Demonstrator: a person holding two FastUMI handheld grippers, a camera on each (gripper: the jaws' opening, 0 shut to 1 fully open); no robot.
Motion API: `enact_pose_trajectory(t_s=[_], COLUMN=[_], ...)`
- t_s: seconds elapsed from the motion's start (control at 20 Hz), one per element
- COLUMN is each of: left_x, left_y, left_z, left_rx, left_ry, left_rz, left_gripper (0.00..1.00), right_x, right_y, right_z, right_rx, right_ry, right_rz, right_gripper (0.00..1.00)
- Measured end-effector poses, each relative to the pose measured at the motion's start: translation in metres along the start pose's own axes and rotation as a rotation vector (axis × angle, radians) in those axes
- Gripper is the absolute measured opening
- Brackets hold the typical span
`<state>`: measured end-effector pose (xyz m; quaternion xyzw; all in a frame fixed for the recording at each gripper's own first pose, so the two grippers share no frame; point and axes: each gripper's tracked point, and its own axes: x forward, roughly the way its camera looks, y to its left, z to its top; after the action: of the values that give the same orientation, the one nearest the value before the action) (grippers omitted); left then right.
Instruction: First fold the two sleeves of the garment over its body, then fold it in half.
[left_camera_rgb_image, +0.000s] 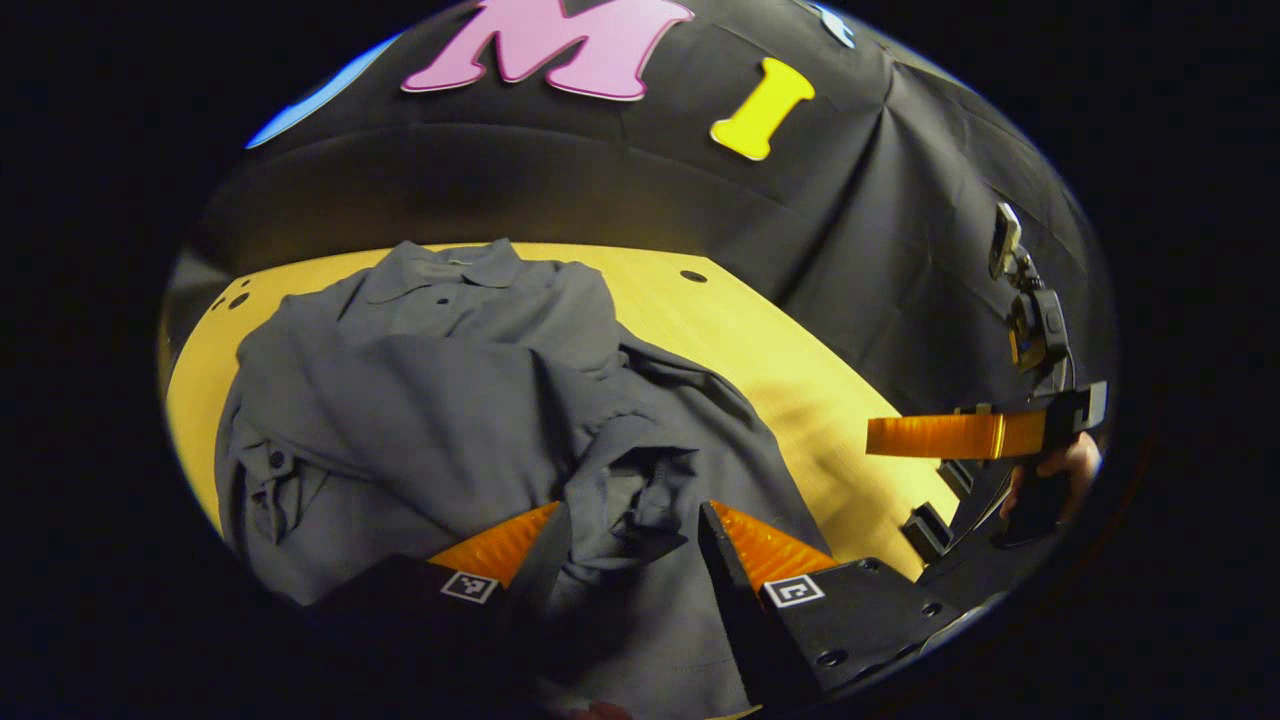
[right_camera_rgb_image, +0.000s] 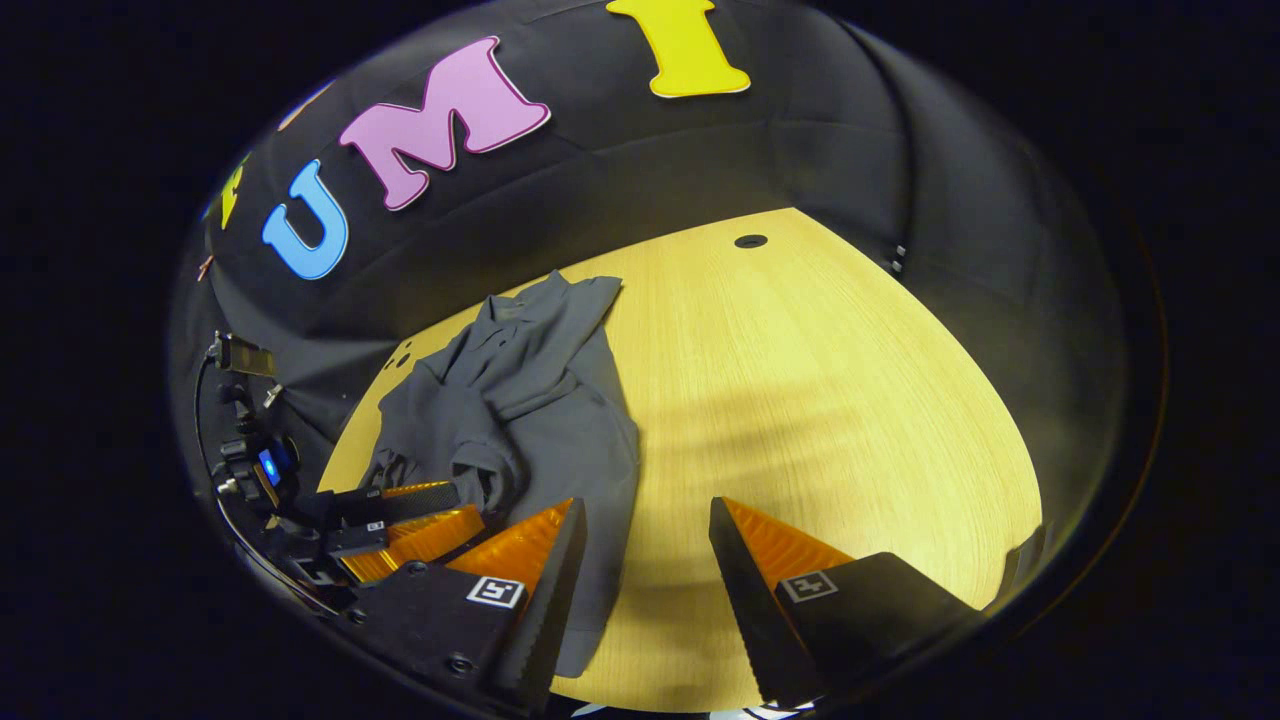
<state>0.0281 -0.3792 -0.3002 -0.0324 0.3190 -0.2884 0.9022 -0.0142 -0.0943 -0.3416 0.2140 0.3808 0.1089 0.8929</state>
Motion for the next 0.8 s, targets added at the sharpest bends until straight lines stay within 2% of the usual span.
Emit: enact_pose_trajectory(t_s=[0.3,0.55,0.8], left_x=[-0.074,-0.123,-0.171], left_y=[0.043,0.098,0.151], left_z=[0.001,-0.018,-0.042], left_rx=[-0.029,-0.039,-0.058], left_ry=[-0.023,-0.009,0.021], left_rz=[0.081,0.183,0.266], left_gripper=[0.85,0.88,0.89], right_x=[-0.015,-0.028,-0.042], right_y=[0.029,0.047,0.057], right_z=[-0.019,-0.04,-0.066], right_rx=[-0.035,-0.055,-0.089], right_ry=[0.025,0.06,0.109], right_rz=[0.022,0.024,-0.001], right_gripper=[0.78,0.9,0.94])
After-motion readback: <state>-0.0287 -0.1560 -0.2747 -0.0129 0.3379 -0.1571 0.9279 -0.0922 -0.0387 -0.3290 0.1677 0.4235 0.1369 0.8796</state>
